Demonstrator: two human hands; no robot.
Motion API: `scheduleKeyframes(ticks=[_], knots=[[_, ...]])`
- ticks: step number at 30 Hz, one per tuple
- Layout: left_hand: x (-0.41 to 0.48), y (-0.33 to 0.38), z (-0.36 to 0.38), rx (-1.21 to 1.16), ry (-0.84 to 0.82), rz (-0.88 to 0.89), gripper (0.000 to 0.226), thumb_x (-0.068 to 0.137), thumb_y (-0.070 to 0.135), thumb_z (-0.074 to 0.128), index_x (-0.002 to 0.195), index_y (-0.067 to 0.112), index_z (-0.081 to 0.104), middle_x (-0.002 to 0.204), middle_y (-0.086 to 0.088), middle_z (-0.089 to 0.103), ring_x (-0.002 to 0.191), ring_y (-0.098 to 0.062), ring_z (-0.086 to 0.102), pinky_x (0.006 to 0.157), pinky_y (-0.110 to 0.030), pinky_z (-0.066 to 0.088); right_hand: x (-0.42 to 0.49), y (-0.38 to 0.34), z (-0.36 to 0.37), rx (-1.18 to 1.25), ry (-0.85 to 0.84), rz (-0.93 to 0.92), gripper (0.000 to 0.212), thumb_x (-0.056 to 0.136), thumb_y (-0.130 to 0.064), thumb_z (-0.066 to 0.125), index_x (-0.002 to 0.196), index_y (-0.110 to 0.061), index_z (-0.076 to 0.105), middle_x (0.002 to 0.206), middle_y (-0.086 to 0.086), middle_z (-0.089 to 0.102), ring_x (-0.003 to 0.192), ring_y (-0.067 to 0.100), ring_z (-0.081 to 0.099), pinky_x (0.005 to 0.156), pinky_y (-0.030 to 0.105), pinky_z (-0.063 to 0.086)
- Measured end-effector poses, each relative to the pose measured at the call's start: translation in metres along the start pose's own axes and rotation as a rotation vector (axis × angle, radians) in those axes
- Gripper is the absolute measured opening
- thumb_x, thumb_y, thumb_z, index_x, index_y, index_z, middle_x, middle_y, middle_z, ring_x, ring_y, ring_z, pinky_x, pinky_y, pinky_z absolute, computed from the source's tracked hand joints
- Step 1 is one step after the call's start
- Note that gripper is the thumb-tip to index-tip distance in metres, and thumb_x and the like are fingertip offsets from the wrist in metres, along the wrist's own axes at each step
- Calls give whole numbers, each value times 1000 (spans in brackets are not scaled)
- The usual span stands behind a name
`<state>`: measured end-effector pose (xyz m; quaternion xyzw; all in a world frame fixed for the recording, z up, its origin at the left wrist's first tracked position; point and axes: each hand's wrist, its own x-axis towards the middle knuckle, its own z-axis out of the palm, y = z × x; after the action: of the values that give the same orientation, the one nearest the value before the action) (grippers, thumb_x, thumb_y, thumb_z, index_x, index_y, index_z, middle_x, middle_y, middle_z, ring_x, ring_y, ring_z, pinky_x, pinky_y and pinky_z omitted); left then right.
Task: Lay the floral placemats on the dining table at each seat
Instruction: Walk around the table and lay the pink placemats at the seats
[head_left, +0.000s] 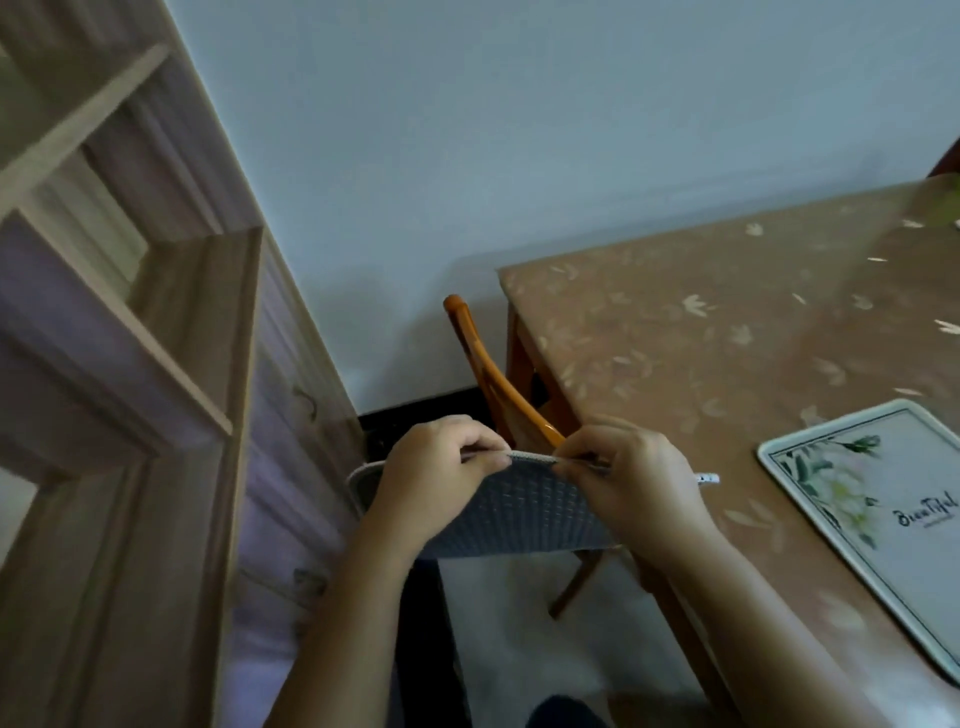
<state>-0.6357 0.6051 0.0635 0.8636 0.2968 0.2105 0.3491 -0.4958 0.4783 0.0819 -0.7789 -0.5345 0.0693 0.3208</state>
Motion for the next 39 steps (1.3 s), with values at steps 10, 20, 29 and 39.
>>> scheduleKeyframes(ticks=[10,20,29,39], knots=[[127,-20,14,99,-28,201,4,74,16,73,76,20,71,73,12,63,71,-4,57,66,-17,43,88,50,11,117,111,166,11,73,-11,72,71,-22,68,69,-12,61,69,12,58,64,37,51],[282,0,38,128,-236,296,4,75,21,72,76,26,71,74,13,64,76,-6,58,73,-31,46,182,121,-17,171,203,373,12,74,-17,72,67,-25,66,62,-17,57,62,-4,53,58,8,39],[349,34,85,84,-422,406,5,76,22,71,76,27,71,75,14,64,77,-5,57,73,-30,46,195,164,-53,231,268,571,10,75,-18,72,70,-26,67,64,-15,61,61,-11,54,56,4,40],[419,94,126,-52,-509,620,6,76,18,71,79,24,71,77,8,65,78,-8,57,74,-30,47,213,191,-111,49,496,687,17,74,-20,72,65,-31,63,63,-18,59,61,-3,54,55,3,39]])
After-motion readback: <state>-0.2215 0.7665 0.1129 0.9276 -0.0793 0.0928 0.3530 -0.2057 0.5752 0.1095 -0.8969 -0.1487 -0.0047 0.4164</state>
